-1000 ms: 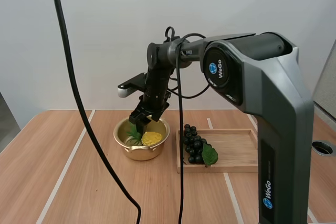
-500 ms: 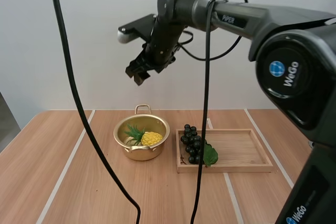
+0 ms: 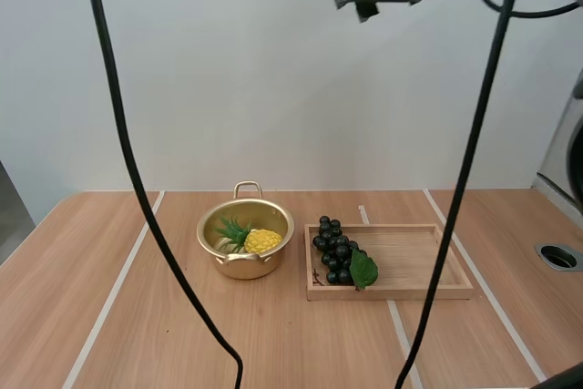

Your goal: Open the pot, put the pineapple inside, and close it

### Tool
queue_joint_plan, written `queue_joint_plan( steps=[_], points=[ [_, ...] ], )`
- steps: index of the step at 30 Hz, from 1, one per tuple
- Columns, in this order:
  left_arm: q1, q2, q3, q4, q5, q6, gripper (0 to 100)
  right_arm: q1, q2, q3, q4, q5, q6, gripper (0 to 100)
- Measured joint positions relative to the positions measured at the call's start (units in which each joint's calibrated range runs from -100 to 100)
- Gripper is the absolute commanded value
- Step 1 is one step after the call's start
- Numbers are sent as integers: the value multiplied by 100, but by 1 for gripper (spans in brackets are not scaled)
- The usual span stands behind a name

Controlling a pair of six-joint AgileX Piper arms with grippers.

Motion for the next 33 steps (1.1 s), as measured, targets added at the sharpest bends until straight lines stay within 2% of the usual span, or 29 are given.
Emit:
queue_joint_plan(
  steps=[6, 7, 8, 10, 11, 17, 23, 29, 33],
  points=[
    [0, 16, 0, 0, 300, -474, 0, -553, -521, -85, 0, 61, 0, 100],
    [0, 27, 0, 0, 395, -537, 0, -612, -558, -89, 0, 80, 0, 90],
    [0, 46, 0, 0, 493, -593, 0, -661, -588, -89, -11, 104, 0, 71],
    [0, 106, 0, 0, 801, -663, 0, -718, -642, -89, -11, 185, 29, 19],
    [0, 140, 0, -34, 974, -686, 0, -735, -657, -89, -11, 221, 51, 0],
    [0, 427, 25, -462, 1812, -749, 0, -765, -713, -89, 1, 672, 289, 0],
    [0, 551, 22, -768, 2071, -866, 0, -774, -739, 116, 1, 632, 409, 0],
    [0, 769, 38, -864, 2370, -933, 0, -774, -752, 1130, 1, -31, 611, 0],
    [0, 904, 443, -993, 2446, -918, 0, -774, -752, 1924, 1, -780, 638, 0]
  ],
)
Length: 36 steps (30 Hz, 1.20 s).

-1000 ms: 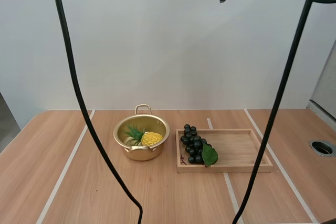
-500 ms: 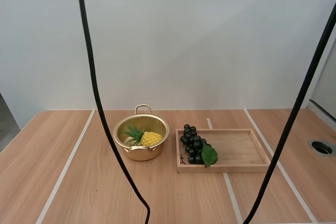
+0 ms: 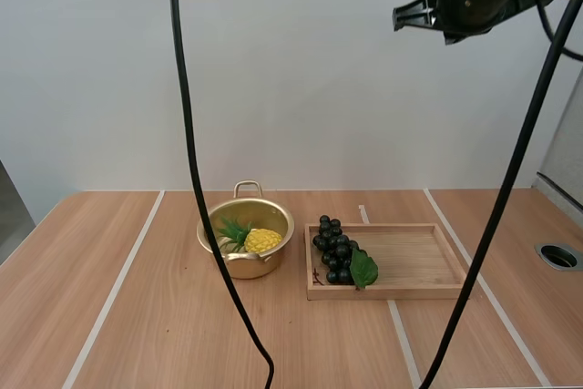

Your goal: Open the pot, put the pineapple inside, and close it

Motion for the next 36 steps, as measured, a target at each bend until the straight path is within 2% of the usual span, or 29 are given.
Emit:
queue_joint_plan(
  steps=[6, 12, 26, 36],
  points=[
    [0, 273, 1193, -200, -20, 79, 0, 0, 11, 1332, 0, -1074, 0, 0],
    [0, 680, 2340, -398, -307, 143, 0, -23, 11, 2218, 0, -2199, 0, 0],
    [0, 1568, 4249, -522, -1567, 487, 0, -459, 11, 3464, 0, -4009, 0, 0],
    [0, 1917, 4842, -773, -2222, 814, 0, -497, 396, 3851, -12, -4322, 0, 0]
  ],
)
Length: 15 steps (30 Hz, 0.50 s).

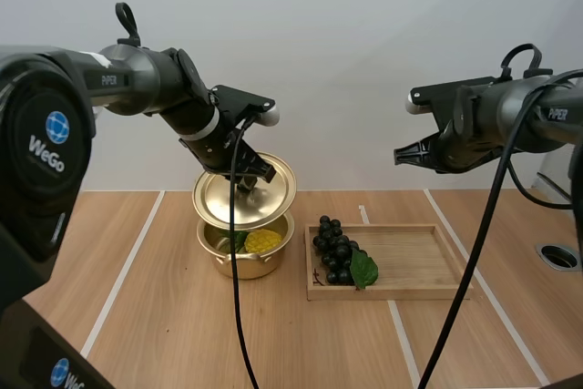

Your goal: Open the pot, put the pineapple inside, and close it

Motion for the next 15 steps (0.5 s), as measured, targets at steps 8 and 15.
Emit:
queue_joint_plan(
  steps=[8, 15],
  points=[
    [0, 341, 168, -6, -70, 44, 0, 0, 232, 11, 0, 0, 0, 0],
    [0, 683, 309, -14, -193, 188, 0, 0, 246, 11, 0, -35, 0, 0]
  ],
)
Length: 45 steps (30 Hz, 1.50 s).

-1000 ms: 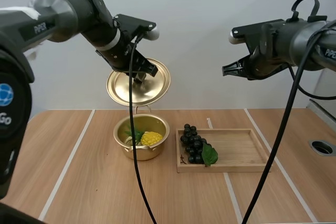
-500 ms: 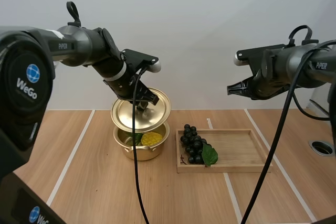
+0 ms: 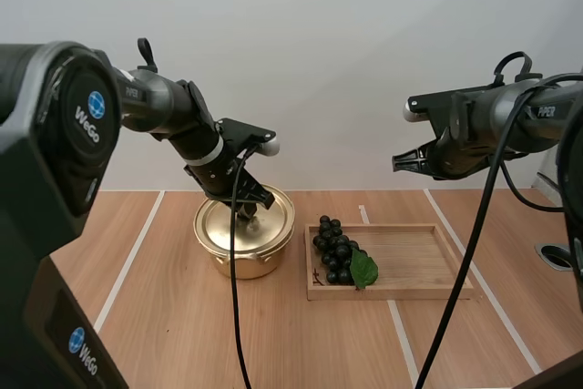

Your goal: Open the pot, put the pineapple inside, and close it

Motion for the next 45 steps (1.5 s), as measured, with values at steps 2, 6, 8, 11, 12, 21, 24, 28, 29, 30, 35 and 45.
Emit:
queue_joint_plan(
  steps=[2, 6, 8, 11, 12, 21, 24, 28, 29, 30, 35, 45],
  points=[
    [0, 54, 0, 0, -74, 14, 0, 0, 0, 0, 0, -16, 0, 0],
    [0, 63, 0, 0, -158, 45, 0, 0, 0, 0, 0, -16, 0, 0],
    [0, 63, 0, 0, -187, 45, 0, 0, 0, 0, 0, -16, 0, 0],
    [0, 63, 0, 0, -208, 45, 0, 0, 0, 0, 0, -16, 0, 0],
    [0, 63, 0, 0, -208, 45, 0, 0, 0, 0, 0, -16, 0, 0],
    [0, 63, 0, 0, -287, 45, 0, 0, 0, 0, 0, -16, 0, 0],
    [0, 63, 0, 0, -414, 66, 0, 0, 0, 0, 0, -16, 0, 0],
    [0, 63, 0, -6, -503, 141, 0, 0, 0, 0, 0, -16, 0, 0],
    [0, 63, 0, -14, -503, 152, 0, 0, 0, 0, 0, -16, 0, 0],
    [0, 63, 0, -14, -503, 152, 0, 0, 0, 0, 0, -16, 0, 0],
    [0, 63, 0, -19, -503, 155, 0, 0, 0, 0, 0, -16, 0, 0],
    [0, 266, 66, -177, -374, 163, 0, 0, 0, 0, 0, -16, 0, 0]
  ],
)
